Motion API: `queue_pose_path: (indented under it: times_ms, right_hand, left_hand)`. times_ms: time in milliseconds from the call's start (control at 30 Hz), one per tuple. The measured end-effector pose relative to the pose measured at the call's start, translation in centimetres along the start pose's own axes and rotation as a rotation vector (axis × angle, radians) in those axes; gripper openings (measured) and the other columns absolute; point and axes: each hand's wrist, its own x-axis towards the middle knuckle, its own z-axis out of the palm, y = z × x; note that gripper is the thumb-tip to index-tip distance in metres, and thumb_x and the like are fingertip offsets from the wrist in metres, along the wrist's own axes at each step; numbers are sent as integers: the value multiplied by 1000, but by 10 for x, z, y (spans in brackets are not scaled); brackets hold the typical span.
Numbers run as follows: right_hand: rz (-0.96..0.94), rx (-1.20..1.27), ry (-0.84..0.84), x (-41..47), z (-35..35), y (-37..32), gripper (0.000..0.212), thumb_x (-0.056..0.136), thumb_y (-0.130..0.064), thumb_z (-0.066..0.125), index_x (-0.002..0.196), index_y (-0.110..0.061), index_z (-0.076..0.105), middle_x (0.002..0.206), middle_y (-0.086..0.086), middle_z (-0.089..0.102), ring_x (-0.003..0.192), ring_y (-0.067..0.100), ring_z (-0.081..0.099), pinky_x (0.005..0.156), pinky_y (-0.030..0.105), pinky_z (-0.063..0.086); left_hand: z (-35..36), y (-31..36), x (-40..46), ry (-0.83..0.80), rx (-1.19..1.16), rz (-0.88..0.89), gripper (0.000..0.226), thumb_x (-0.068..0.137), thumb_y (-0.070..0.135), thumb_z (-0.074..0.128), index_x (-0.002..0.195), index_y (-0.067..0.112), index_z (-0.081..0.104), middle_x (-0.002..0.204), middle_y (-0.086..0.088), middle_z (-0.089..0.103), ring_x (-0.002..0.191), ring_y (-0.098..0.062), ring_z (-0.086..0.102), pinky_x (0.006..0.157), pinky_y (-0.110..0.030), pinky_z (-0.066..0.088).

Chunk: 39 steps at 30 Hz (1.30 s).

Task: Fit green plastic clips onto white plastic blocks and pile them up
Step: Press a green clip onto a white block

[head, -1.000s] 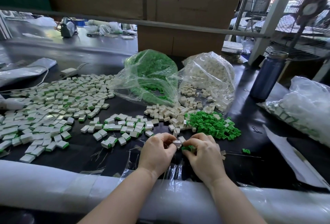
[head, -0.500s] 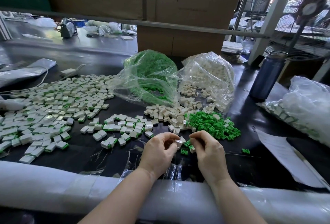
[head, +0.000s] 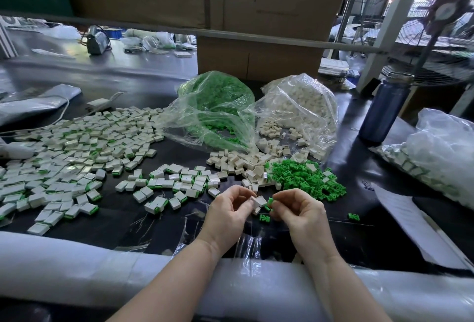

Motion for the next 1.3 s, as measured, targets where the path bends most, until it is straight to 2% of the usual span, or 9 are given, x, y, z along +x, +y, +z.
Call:
queue_pose_path:
  times_ms: [67, 167, 267, 433, 567, 733, 933, 1133, 1300]
  right_hand:
    - [8, 18, -1, 0, 0, 0, 17, 80, 7, 65, 77, -10, 66, 71, 5, 70, 66, 12, 66, 61, 18, 53]
    - [-19, -30, -11, 1, -1, 0, 17, 81, 5, 66, 77, -12, 66, 68, 1, 68, 63, 7, 62, 62, 17, 52]
    - [-25, -15, -20, 0, -1, -1, 16, 81, 5, 66, 77, -11, 66, 66, -2, 67, 62, 4, 60, 62, 17, 51]
    - [-38, -38, -35, 0, -1, -2, 16, 79, 4, 67, 75, -12, 67, 68, 1, 68, 62, 6, 61, 61, 16, 49]
    - [-53, -101, -51, -1, 0, -2, 14, 78, 4, 69, 74, -10, 69, 66, 0, 68, 63, 5, 62, 62, 15, 48]
    - [-67, -141, -74, -1, 1, -3, 12, 75, 3, 72, 71, -8, 70, 65, 0, 68, 61, 3, 61, 62, 12, 47]
    - [-43, -135, -100, -2, 0, -3, 21, 78, 1, 70, 70, -18, 71, 65, -3, 69, 62, 1, 61, 63, 13, 47]
    - [11, -139, -99, -1, 1, -1, 17, 77, 6, 69, 78, -10, 64, 64, 3, 63, 59, 7, 55, 59, 19, 47]
    - [38, -151, -122, -1, 0, -1, 22, 73, 9, 70, 73, -11, 62, 65, 4, 63, 61, 10, 57, 60, 21, 48]
  left_hand:
    - [0, 1, -1, -16, -21, -1, 12, 90, 8, 58, 88, 18, 65, 82, -8, 68, 79, -20, 67, 77, -33, 57]
    - [0, 3, -3, -74, -58, -2, 19, 92, 6, 53, 94, 19, 66, 78, -2, 65, 70, -10, 66, 70, -26, 57]
    - [0, 3, -4, -109, -57, 2, 18, 90, 4, 56, 101, 16, 63, 82, 0, 63, 71, -6, 67, 71, -22, 56]
    - [1, 4, -3, -144, -18, 6, 12, 85, 7, 65, 86, 19, 64, 79, 3, 66, 73, -8, 64, 74, -23, 56]
    - [0, 3, -2, -146, -14, 14, 10, 84, 9, 65, 89, 17, 68, 83, -3, 68, 76, -12, 61, 79, -28, 54]
    - [0, 2, -1, -139, 12, 20, 10, 84, 8, 66, 90, 17, 67, 85, -1, 69, 80, -8, 63, 79, -18, 51]
    - [-1, 0, 0, -105, -17, 5, 9, 83, 6, 66, 86, 15, 68, 82, -2, 69, 76, -8, 63, 74, -16, 51]
    - [2, -1, 0, -104, -30, -11, 17, 83, 2, 66, 82, 18, 72, 79, 3, 70, 74, -4, 64, 74, -15, 51]
    - [2, -1, -1, -127, 40, 11, 23, 84, 2, 64, 77, 23, 71, 76, 7, 69, 71, 2, 62, 73, -11, 49]
